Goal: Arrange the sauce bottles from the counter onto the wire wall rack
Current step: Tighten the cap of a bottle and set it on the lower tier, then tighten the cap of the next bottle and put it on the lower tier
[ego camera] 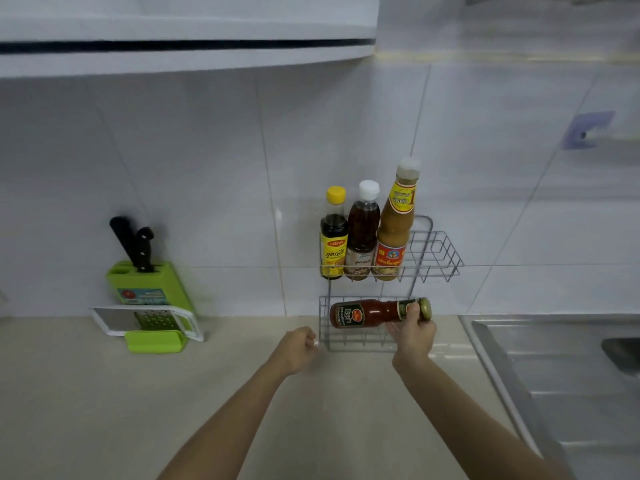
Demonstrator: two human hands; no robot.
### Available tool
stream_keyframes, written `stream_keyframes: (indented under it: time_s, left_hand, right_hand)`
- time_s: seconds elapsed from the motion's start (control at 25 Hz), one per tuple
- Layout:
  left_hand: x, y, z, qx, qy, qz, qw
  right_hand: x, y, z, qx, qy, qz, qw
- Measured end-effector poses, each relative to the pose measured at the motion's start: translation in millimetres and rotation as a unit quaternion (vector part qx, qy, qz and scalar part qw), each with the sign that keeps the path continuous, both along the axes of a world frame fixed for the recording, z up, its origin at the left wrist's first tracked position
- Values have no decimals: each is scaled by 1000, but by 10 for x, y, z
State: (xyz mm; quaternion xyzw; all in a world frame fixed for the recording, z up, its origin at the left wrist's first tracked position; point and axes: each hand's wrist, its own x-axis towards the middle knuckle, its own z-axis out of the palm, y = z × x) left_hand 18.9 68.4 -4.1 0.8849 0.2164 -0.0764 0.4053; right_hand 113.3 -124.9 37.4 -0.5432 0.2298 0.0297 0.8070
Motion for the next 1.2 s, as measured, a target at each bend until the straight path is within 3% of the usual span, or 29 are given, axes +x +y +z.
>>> stream_keyframes:
  time_s: [0.16,0.28,0.48,0.56,0.64,0.8,0.96,1.2]
  left_hand:
    - [205,-24,-81,25,3,0,1000]
    - [300,-26,-163,8,18,2,1000]
    - [357,-21,-262,-89,1,22,996]
    - [374,-44,-257,-119,-7,18,993]
    - [399,-68,-261,-132,-19,18,991]
    - [425,-123,-298,-134,-38,37,990]
    - [455,-114,-283,-127,-22,32,991]
    - [258,61,-69,-34,27,17,999]
  right_hand:
    - [38,130,72,-42,-73,77,993]
    - [153,208,-52,-148,-142,175,963]
    - [186,411,-62,-340,-283,340,830]
    - [216,497,-9,-385,-327,380,775]
    - [268,549,-2,-412,-336,409,742]
    - [305,612,-23,-443,-326,397,735]
    - [287,600,5,-411,-315,402,755]
    - [285,468,121,-411,-233,481,738]
